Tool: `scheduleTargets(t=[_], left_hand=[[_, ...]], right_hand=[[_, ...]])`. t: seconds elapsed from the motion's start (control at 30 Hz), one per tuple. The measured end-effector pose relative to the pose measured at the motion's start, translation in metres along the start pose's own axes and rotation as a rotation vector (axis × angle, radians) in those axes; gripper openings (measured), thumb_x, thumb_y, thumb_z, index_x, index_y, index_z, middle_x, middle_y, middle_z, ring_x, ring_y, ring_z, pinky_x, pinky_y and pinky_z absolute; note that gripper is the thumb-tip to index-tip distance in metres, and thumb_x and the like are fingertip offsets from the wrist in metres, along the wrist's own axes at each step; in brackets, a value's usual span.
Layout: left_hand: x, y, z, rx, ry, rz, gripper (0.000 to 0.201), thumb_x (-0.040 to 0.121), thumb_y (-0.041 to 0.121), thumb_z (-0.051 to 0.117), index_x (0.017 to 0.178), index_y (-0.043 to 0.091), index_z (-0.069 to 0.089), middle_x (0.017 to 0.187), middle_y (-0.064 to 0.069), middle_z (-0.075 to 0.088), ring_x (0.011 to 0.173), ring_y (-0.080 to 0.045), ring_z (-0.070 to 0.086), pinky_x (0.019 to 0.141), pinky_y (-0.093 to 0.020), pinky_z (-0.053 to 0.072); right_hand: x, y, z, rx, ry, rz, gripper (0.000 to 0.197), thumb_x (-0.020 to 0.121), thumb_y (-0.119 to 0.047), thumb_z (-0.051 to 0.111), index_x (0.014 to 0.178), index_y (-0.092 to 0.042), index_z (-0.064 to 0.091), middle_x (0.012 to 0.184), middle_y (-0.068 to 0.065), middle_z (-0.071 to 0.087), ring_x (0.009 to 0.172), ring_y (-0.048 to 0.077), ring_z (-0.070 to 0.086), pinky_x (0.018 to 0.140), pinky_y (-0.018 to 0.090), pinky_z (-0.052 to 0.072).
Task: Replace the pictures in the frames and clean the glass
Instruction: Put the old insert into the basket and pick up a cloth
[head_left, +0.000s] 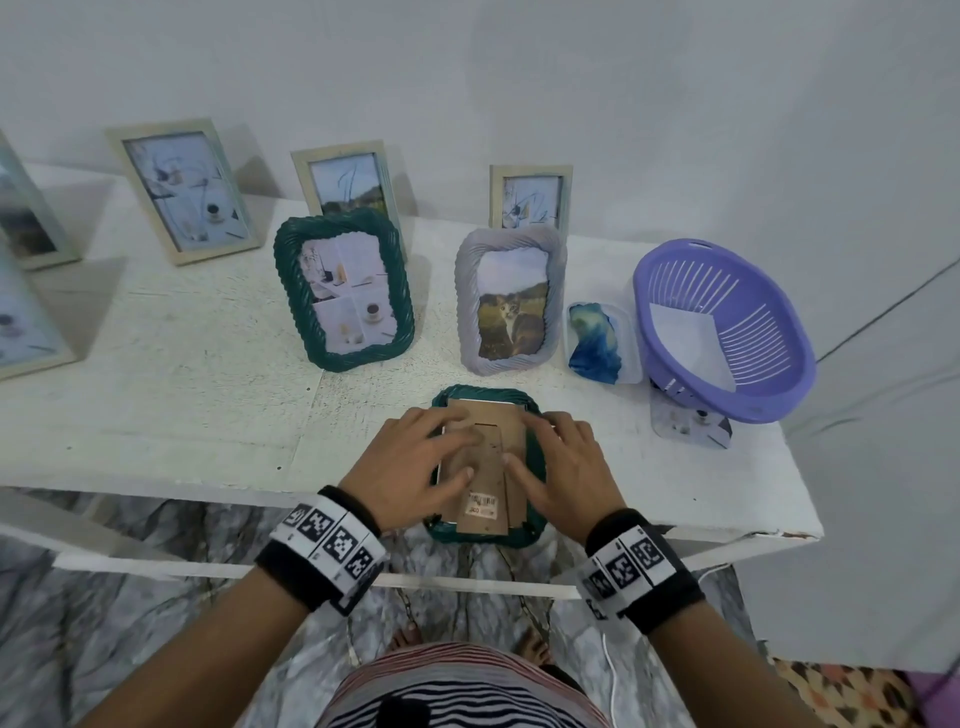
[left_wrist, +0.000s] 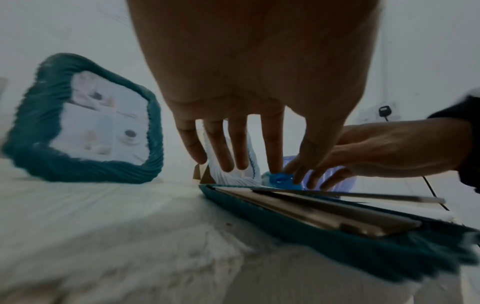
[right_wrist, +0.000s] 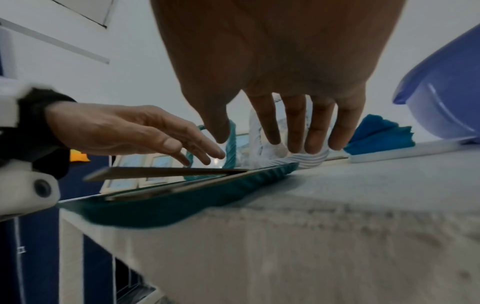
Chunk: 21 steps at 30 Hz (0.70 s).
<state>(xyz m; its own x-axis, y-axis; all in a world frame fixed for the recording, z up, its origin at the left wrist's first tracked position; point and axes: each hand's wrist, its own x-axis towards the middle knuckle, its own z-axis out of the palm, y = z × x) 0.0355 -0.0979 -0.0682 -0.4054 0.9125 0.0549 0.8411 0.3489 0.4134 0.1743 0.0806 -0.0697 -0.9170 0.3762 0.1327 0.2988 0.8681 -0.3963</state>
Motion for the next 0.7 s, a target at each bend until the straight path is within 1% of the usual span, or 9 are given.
scheduleTargets(t=[0.07,0.17,0.23,0.33,0.4,0.47,0.57,0.63,0.7], left_hand=[[0.013,0.004,-0.002,0.080,-0.091,-0.015,0.056,0.086,0.060,0.035,0.132,0.037,0.057,0.148,0.005,0.044,0.122,-0.022,0.046,0.094,-0.041,0.041],[0.026,0.007,-0.004,0.167,-0.208,-0.049,0.072,0.077,0.069,0.023,0.137,0.040,0.050,0.150,0.004,0.040,0.129,-0.022,0.042,0.101,-0.041,0.033],[0.029,0.007,-0.003,0.202,-0.250,-0.072,0.076,0.075,0.070,0.019,0.139,0.041,0.046,0.150,0.005,0.040,0.130,-0.021,0.041,0.103,-0.039,0.032],[0.030,0.007,-0.001,0.215,-0.253,-0.087,0.066,0.081,0.065,0.029,0.140,0.041,0.045,0.150,0.007,0.039,0.131,-0.019,0.040,0.102,-0.039,0.033],[0.029,0.007,0.001,0.208,-0.253,-0.090,0.064,0.082,0.064,0.031,0.139,0.040,0.045,0.150,0.007,0.039,0.131,-0.020,0.040,0.101,-0.040,0.034],[0.028,0.007,0.002,0.187,-0.254,-0.096,0.067,0.080,0.066,0.027,0.139,0.039,0.046,0.150,0.007,0.039,0.130,-0.021,0.041,0.101,-0.042,0.036],[0.028,0.005,0.003,0.174,-0.254,-0.100,0.070,0.079,0.067,0.021,0.138,0.040,0.046,0.152,0.007,0.038,0.131,-0.021,0.041,0.102,-0.043,0.037],[0.028,0.005,0.002,0.171,-0.253,-0.101,0.074,0.076,0.068,0.017,0.138,0.041,0.047,0.152,0.008,0.038,0.131,-0.020,0.041,0.102,-0.042,0.036],[0.029,0.005,0.001,0.159,-0.245,-0.102,0.074,0.075,0.068,0.017,0.137,0.041,0.049,0.151,0.009,0.040,0.131,-0.020,0.042,0.101,-0.042,0.036]], right_hand=[[0.012,0.007,0.000,-0.055,-0.060,0.068,0.075,0.083,-0.064,0.030,0.133,-0.012,0.051,0.116,0.011,0.055,0.099,0.034,0.051,0.083,0.045,0.047],[0.019,0.011,0.000,-0.124,-0.173,0.112,0.086,0.080,-0.069,0.017,0.140,-0.013,0.043,0.124,0.010,0.050,0.105,0.033,0.046,0.089,0.044,0.044],[0.020,0.010,0.002,-0.137,-0.206,0.129,0.080,0.083,-0.065,0.021,0.142,-0.013,0.040,0.128,0.009,0.047,0.109,0.032,0.044,0.091,0.042,0.042],[0.020,0.015,0.003,-0.066,-0.227,0.172,0.071,0.086,-0.057,0.034,0.143,-0.016,0.040,0.131,0.008,0.046,0.114,0.031,0.043,0.095,0.041,0.039],[0.024,0.022,0.000,0.080,-0.235,0.227,0.058,0.093,-0.047,0.047,0.142,-0.017,0.043,0.132,0.009,0.046,0.119,0.033,0.041,0.100,0.040,0.036],[0.028,0.027,-0.002,0.253,-0.223,0.284,0.047,0.094,-0.032,0.056,0.139,-0.018,0.049,0.130,0.010,0.048,0.121,0.032,0.041,0.105,0.040,0.033],[0.032,0.030,-0.001,0.414,-0.169,0.337,0.039,0.092,-0.022,0.059,0.131,-0.016,0.058,0.122,0.012,0.055,0.115,0.031,0.049,0.104,0.045,0.037],[0.033,0.027,-0.001,0.457,-0.148,0.369,0.035,0.091,-0.019,0.059,0.126,-0.013,0.061,0.121,0.014,0.058,0.112,0.030,0.053,0.102,0.046,0.040],[0.034,0.025,-0.001,0.477,-0.140,0.391,0.033,0.091,-0.017,0.058,0.123,-0.012,0.063,0.123,0.013,0.058,0.113,0.028,0.053,0.102,0.046,0.040]])
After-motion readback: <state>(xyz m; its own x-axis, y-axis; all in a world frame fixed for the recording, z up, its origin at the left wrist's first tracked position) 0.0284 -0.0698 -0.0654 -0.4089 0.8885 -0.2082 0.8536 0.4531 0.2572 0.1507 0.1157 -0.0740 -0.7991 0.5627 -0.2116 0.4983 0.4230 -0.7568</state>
